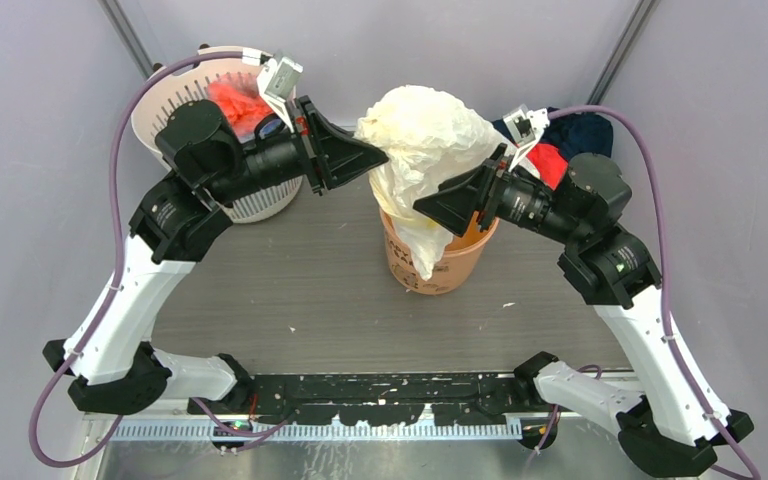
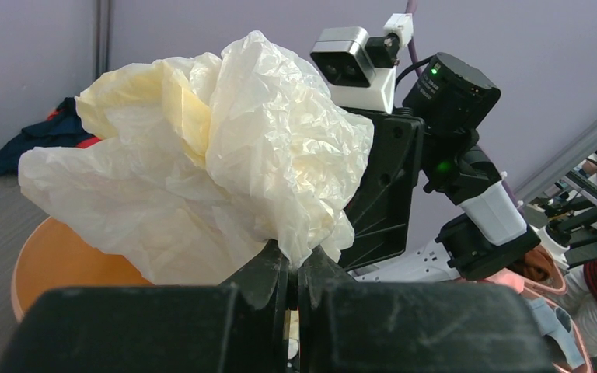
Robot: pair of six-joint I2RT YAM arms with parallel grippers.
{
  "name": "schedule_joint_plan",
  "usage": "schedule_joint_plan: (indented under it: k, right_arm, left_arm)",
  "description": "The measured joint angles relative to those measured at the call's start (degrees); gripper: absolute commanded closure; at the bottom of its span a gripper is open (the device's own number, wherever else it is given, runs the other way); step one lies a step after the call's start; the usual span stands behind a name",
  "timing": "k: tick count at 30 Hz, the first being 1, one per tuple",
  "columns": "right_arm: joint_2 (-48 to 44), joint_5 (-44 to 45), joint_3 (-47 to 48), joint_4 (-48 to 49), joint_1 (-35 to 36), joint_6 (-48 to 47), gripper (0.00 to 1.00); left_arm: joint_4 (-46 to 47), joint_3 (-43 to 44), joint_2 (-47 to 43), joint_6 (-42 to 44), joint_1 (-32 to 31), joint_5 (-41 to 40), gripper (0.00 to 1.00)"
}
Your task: Put the trash bags into the trash bin
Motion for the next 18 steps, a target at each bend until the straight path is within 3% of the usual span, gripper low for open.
schedule_joint_plan:
  k: [5,8,10,14,18]
  right_arm:
    - [0.3,1.2,-0.5,-0.5,0.0,0.0,0.50]
    - [1.1,1.6,-0.6,-0.8,0.0,0.0,0.75]
    - [1.5,1.8,-0.7,-1.0,0.0,-0.1,0.96]
    - [1.5,2.5,-0.8,-1.7,0.0,-0.1,0.99]
    - [1.0,3.9,-0.8,-2.4,0.0,-0.2,0.99]
  left_arm:
    - [1.8,-0.5,0.0,-1.6,0.2,2.2,0.96]
    - [3.2,-0.8,0.0,-2.9,0.4,4.0,0.93]
    - [3.7,-1.0,0.0,-3.3,0.6,4.9,0.79]
    - [3.9,-1.1,0.0,-3.8,1.2,5.5,0.61]
    - [1.6,-1.2,-0.1,-2.4,1.6,2.5,0.54]
